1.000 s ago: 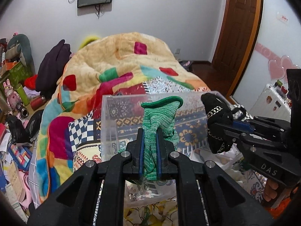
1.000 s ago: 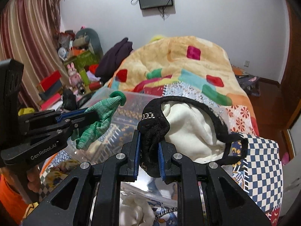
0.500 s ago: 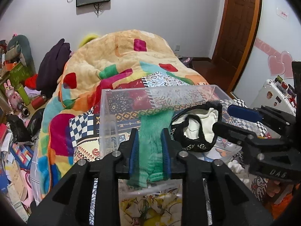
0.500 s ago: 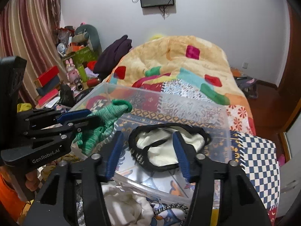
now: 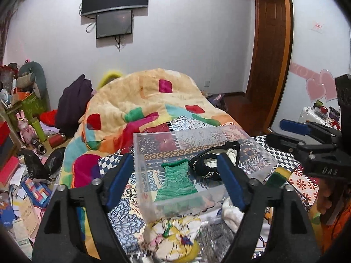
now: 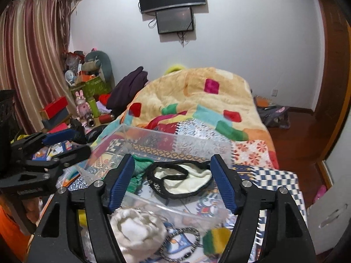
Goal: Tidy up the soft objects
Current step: 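Grasp the floral cloth with the left gripper while the right gripper grasps the yellow sponge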
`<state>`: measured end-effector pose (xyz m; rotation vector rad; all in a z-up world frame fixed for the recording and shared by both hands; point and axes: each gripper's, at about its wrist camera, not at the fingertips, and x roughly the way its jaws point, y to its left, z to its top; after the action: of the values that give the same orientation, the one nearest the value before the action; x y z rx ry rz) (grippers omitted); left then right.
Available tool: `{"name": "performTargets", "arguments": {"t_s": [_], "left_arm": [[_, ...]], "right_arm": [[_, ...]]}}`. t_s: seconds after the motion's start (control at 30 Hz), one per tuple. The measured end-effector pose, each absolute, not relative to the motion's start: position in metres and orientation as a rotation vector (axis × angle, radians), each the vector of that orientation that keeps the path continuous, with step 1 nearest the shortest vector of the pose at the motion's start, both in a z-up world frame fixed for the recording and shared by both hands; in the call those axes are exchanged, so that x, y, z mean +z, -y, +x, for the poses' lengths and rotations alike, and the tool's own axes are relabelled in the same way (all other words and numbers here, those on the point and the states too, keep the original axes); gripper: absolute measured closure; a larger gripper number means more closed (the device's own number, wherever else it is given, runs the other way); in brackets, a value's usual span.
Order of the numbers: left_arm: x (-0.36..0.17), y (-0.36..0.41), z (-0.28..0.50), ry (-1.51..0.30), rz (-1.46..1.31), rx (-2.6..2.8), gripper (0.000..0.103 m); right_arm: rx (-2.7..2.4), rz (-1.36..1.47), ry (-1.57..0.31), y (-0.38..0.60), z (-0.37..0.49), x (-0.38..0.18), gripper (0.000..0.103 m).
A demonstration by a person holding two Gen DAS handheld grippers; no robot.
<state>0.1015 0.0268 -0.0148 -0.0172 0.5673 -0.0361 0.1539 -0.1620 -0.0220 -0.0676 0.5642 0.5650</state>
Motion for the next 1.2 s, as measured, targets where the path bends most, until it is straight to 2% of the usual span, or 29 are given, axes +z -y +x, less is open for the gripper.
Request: {"name": "performTargets", "arguments": {"t_s": [0.07,0.27,0.63,0.73,0.8,0.87,0.97,1.03,1.2], "left_arm": [[-0.017,-0.03,0.093,-0.566,-0.025,-0.029,0.019],[-0.043,-0.035,0.077,-0.62,-0.041,-0.026,0.019],[-0.091,-0.037,0.073,-0.757,-0.079,-0.067,0.02],[-0.095,-0.038,0.074,-0.768,-0.085,-0.073,0.03],[-0.097,-0.037,0.073,-0.772,-0.086,-0.082,0.039],[-0.098,-0.036,0.073,-0.773,-0.087,-0.09,0.049],[-0.097,-0.035,0.071,-0.768,-0.087,-0.101,0.06],[-0.097,-0.034,0.071,-0.77,-0.083,-0.112,0.068],[-0.094,-0.035,0.068,-0.761,-0.083,-0.113,0.083]], "right_arm": [[0.549,-0.072,-0.553,0.171,0.149,-0.023,0.027],[0.486,-0.107,-0.574,0.188,0.139,-0.039,0.027],[0.435,-0.089,-0.731,0.209,0.14,-0.095,0.027],[0.438,-0.066,-0.761,0.213,0.143,-0.104,0.027],[0.452,-0.051,-0.766,0.214,0.145,-0.107,0.034],[0.464,-0.056,-0.773,0.212,0.145,-0.109,0.051],[0.472,-0.066,-0.78,0.209,0.144,-0.111,0.07],[0.475,-0.073,-0.774,0.208,0.142,-0.11,0.075],[0.481,-0.082,-0.738,0.205,0.134,-0.102,0.076]]}}
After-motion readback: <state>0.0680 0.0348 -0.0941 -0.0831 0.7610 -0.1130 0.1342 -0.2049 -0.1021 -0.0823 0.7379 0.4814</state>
